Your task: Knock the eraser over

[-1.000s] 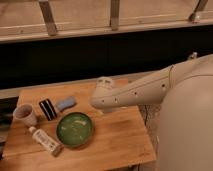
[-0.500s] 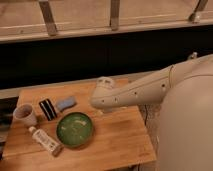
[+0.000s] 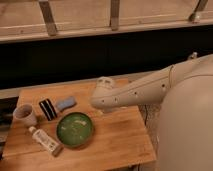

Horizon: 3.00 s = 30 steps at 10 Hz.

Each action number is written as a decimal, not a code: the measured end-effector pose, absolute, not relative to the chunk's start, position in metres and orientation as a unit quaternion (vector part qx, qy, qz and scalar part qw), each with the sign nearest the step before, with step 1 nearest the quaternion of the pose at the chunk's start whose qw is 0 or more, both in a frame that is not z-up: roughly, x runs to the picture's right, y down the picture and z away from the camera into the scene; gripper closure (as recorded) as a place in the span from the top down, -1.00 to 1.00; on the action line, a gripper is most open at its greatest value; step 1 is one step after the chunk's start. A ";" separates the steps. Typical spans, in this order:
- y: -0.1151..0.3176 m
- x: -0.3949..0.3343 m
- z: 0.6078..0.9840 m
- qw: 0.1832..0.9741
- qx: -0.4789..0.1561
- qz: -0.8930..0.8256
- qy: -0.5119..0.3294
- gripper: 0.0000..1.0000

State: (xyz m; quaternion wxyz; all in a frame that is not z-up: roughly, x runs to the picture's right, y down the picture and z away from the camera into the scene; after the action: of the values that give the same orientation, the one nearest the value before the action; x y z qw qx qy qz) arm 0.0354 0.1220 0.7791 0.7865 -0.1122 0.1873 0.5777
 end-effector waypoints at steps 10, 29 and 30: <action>0.122 0.035 0.779 0.787 -0.112 0.577 0.187 -0.77; 0.082 -0.157 0.804 0.855 -0.262 0.446 -0.028 -1.00; 0.083 -0.160 0.804 0.855 -0.263 0.446 -0.029 -1.00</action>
State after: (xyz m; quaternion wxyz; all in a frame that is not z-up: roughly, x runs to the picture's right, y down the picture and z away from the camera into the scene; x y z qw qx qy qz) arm -0.1596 0.0833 0.8038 0.8550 -0.2633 -0.0287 0.4458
